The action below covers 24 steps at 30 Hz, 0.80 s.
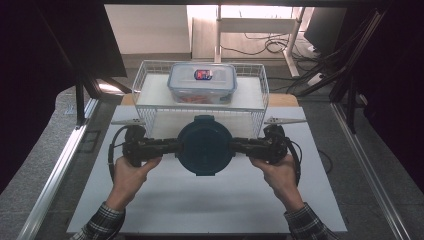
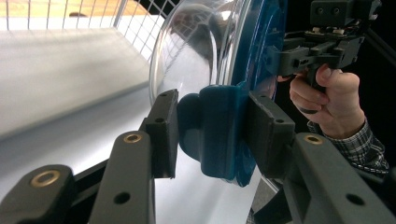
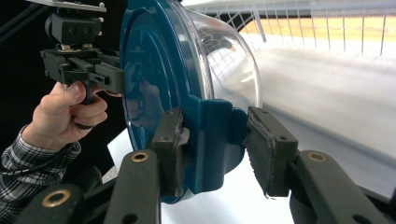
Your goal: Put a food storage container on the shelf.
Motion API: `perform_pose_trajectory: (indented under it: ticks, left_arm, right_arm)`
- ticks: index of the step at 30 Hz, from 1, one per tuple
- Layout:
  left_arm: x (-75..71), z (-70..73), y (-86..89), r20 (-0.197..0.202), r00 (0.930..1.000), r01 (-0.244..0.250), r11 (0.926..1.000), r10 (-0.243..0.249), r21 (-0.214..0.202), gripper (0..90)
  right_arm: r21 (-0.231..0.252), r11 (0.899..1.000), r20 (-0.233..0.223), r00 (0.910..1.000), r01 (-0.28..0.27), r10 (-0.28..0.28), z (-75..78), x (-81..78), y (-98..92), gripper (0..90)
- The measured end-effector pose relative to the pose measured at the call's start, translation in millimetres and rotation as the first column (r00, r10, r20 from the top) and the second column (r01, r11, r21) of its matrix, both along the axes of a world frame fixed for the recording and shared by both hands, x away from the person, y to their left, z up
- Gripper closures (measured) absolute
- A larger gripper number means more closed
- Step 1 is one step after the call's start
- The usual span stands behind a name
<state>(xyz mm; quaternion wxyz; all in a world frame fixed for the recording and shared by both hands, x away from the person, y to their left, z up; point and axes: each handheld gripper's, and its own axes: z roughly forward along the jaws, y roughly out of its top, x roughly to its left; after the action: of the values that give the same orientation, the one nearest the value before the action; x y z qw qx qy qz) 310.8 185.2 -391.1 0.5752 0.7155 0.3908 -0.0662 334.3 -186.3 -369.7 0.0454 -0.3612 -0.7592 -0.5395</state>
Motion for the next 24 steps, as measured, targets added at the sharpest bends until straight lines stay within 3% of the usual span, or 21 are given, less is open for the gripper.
perform_pose_trajectory:
  ticks: [24]
  left_arm:
    - [59.0,82.6,13.2,0.045,0.9989,0.012,0.9998,-0.012,-0.015,57.5]
  right_arm:
    - [0.016,1.0,0.06,0.998,0.016,-0.017,87.1,53.0,12.5,58.0]
